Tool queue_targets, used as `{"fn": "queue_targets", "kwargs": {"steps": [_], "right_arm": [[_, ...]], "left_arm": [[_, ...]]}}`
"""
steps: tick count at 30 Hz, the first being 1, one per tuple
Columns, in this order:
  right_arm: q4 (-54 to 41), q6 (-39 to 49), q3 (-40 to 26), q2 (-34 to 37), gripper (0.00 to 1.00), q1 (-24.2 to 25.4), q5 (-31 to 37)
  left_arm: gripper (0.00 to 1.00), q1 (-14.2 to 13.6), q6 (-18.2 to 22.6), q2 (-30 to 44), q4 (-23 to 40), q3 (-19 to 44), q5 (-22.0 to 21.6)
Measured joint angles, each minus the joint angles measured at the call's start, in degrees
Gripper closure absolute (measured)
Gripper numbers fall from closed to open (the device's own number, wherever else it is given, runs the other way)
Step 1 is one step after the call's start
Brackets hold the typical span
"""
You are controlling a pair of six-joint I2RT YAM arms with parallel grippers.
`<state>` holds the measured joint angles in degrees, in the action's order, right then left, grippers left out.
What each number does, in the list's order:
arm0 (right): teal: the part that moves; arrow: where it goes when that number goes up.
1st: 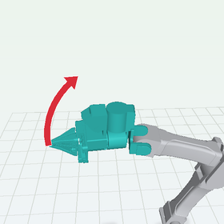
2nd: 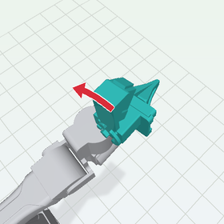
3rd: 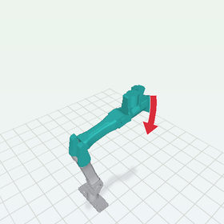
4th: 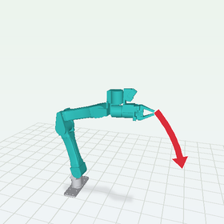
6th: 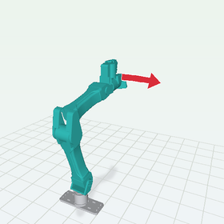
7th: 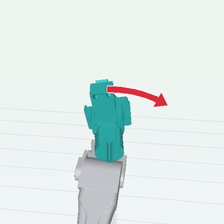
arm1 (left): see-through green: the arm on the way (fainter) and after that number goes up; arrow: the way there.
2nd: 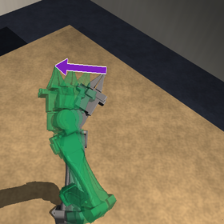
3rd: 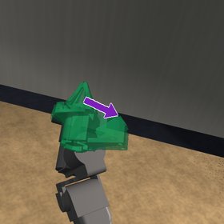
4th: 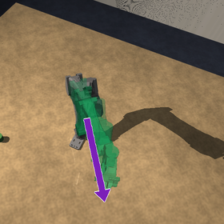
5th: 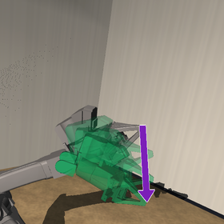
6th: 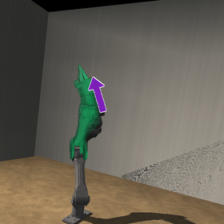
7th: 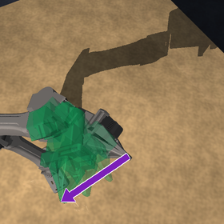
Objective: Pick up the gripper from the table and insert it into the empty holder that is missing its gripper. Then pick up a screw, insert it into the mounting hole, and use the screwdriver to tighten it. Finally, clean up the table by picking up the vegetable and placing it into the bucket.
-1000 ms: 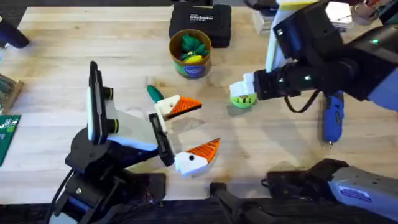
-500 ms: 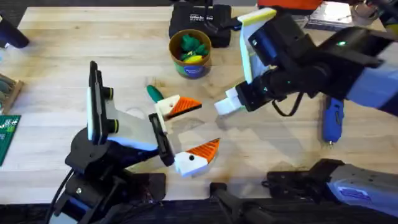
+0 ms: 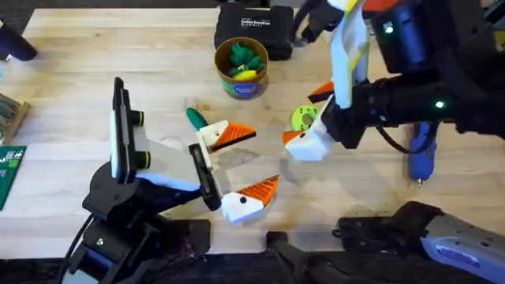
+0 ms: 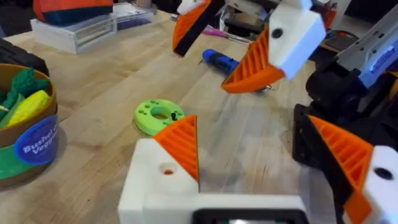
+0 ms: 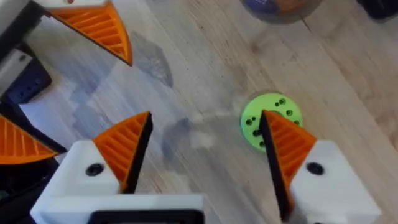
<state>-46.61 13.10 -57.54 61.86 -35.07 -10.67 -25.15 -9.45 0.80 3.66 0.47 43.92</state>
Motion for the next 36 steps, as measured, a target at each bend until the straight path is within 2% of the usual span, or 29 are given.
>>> {"fn": "queue_targets", "kwargs": {"steps": [5, 9, 13, 14, 19, 20, 23, 25, 30, 36], "right_arm": [[-1.1, 2.2, 0.0, -0.3, 0.007, 0.0, -0.2], [-2.7, 2.8, 0.0, 2.5, 0.007, 0.0, -0.1], [-2.7, 2.5, 0.0, 8.0, 0.007, 0.5, 0.9], [-2.7, 0.8, 0.0, 12.7, 0.007, 2.1, 1.8], [-2.7, -0.9, 0.0, 20.3, 0.02, 5.5, 2.5], [-2.7, -1.0, 0.0, 21.5, 0.048, 6.0, 2.6], [-2.4, -1.4, 0.0, 25.1, 0.221, 7.3, 2.9], [-2.2, -1.8, 0.0, 26.9, 0.278, 7.8, 3.2], [-1.7, -3.2, -0.5, 27.8, 0.348, 8.0, 3.9], [-1.7, -4.5, -0.6, 27.9, 0.362, 8.0, 6.0]], "left_arm": [[0.015, 0.0, 0.0, 0.0, 0.0, 0.0, 0.0], [0.016, 0.0, 0.0, 0.0, 0.0, 0.0, 0.0], [0.015, 0.0, 0.0, 0.0, 0.0, 0.0, 0.0], [0.016, 0.0, 0.0, 0.0, 0.0, 0.0, 0.0], [0.016, 0.0, 0.0, 0.0, 0.0, 0.0, 0.0], [0.016, 0.0, 0.0, 0.0, 0.0, 0.0, 0.0], [0.015, 0.0, 0.0, 0.0, 0.0, 0.0, 0.0], [0.016, 0.0, 0.0, 0.0, 0.0, 0.0, 0.0], [0.016, 0.0, 0.0, 0.0, 0.0, 0.0, 0.0], [0.015, 0.0, 0.0, 0.0, 0.0, 0.0, 0.0]]}}
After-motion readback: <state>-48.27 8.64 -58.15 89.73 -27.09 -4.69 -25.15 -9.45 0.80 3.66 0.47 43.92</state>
